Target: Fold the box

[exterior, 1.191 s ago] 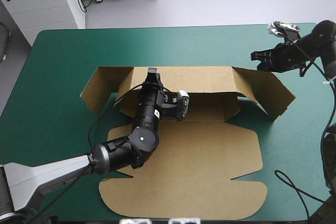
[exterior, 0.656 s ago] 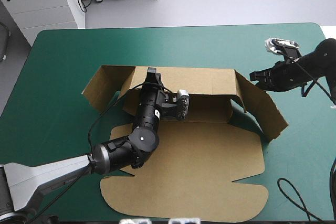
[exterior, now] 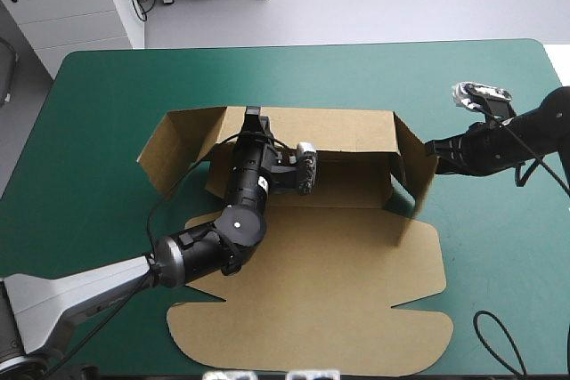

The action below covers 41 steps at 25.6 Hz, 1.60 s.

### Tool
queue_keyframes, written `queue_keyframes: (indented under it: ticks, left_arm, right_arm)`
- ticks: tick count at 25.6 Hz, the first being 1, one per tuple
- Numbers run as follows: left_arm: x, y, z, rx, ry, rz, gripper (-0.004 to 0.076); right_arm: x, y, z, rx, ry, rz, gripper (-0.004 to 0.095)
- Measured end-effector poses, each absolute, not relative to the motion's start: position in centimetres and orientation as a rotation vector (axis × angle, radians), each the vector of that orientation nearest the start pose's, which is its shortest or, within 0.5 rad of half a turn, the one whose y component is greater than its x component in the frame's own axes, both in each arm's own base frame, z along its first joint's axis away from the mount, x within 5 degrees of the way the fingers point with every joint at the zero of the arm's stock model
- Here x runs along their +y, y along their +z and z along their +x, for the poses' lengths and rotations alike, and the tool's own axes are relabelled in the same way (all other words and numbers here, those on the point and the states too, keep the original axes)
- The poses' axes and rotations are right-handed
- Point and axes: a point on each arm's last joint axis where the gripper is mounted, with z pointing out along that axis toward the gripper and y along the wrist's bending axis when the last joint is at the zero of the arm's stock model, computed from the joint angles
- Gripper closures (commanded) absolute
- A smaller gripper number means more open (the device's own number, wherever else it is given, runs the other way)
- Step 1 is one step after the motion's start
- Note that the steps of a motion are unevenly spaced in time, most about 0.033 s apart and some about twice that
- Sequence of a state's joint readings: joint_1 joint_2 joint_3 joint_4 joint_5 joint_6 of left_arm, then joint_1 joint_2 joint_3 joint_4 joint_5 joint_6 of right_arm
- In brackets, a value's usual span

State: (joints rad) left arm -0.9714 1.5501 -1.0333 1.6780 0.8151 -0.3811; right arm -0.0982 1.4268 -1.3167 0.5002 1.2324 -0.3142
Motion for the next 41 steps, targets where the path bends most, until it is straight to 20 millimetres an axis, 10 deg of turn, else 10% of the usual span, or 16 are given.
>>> queue_keyframes:
  ticks: [16, 25, 29, 35, 41]
  left_arm:
    - [-24.1, 31.2, 24.4, 1.241, 0.991, 1.42, 0.0708]
    - [-24.1, 31.2, 24.4, 1.239, 0.987, 1.423, 0.0708]
    - [-24.1, 31.2, 24.4, 1.24, 0.985, 1.424, 0.0708]
    - [-24.1, 31.2, 24.4, 1.246, 0.981, 1.423, 0.0708]
    - [-24.1, 31.2, 24.4, 1.247, 0.981, 1.423, 0.0708]
  right_arm:
    - [2.1, 33.1, 27.8, 2.573, 0.679, -0.178, 0.0926]
    - [3.1, 31.4, 24.3, 2.325, 0.667, -0.327, 0.0919]
    - [3.1, 30.6, 24.1, 2.311, 0.627, -0.415, 0.0719]
    - [3.2, 30.6, 24.0, 2.265, 0.582, -0.56, 0.0083]
    - [3.2, 30.5, 24.1, 2.255, 0.569, -0.605, 0.0114]
